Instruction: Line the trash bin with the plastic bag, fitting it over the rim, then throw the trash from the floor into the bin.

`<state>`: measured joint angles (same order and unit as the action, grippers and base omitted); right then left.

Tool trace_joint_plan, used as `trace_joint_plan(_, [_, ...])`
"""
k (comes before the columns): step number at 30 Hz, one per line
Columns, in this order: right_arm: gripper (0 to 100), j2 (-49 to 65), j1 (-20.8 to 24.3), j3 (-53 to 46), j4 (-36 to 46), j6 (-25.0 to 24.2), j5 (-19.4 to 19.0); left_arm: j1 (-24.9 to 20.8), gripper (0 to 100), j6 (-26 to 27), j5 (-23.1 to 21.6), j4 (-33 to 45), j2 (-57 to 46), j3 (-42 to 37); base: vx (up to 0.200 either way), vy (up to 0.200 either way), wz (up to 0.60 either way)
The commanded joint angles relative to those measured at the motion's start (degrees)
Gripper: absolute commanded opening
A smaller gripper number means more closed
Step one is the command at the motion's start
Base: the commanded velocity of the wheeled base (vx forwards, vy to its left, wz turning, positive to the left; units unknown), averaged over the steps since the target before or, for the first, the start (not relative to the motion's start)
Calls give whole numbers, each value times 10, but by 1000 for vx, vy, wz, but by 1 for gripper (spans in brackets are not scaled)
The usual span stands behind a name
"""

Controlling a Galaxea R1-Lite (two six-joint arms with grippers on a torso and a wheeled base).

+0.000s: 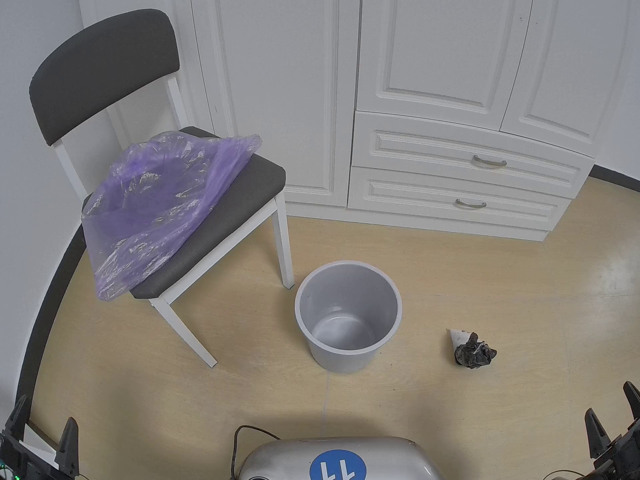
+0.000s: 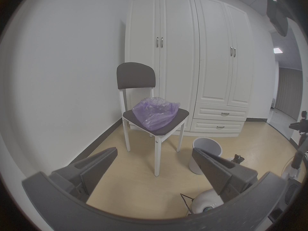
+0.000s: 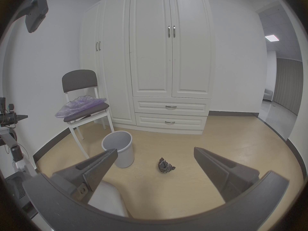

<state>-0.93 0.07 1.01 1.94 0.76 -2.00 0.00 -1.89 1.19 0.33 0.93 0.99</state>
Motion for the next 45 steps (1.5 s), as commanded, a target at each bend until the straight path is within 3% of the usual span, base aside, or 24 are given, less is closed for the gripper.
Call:
trace_joint_plan(1, [100,9,0,-9,0,0,0,1,100,0,1,-6,-9,-8,0,0,0])
trace_joint_plan(21, [100,9,-1,-9,0,5,0,1,100,0,1,-9,-9,-10,0,0,0])
trace_joint_plan(28, [100,9,-2,-9,-3,28,-5,2,100,41,-22,-9,-9,-10,0,0,0])
trace_joint_plan(32, [100,9,0,-10,-4,-4,1,2,100,17,-13,-9,-9,-10,0,0,0])
trace_joint_plan(36, [100,9,-1,-7,-13,8,2,2,100,-8,7,-45,-9,4,0,0,0])
trace_joint_plan(38, [100,8,0,39,-106,4,-38,-1,100,-23,-5,-123,-3,82,0,0,0])
trace_joint_plan(39, [100,3,2,56,-120,2,-69,-3,100,-22,-6,-116,6,107,0,0,0])
trace_joint_plan(42, [100,-32,-2,98,-95,12,-123,3,100,17,-7,-41,29,169,0,0,0])
trace_joint_plan(45, [100,-130,-6,159,-82,13,-126,-5,100,46,-13,35,68,234,0,0,0])
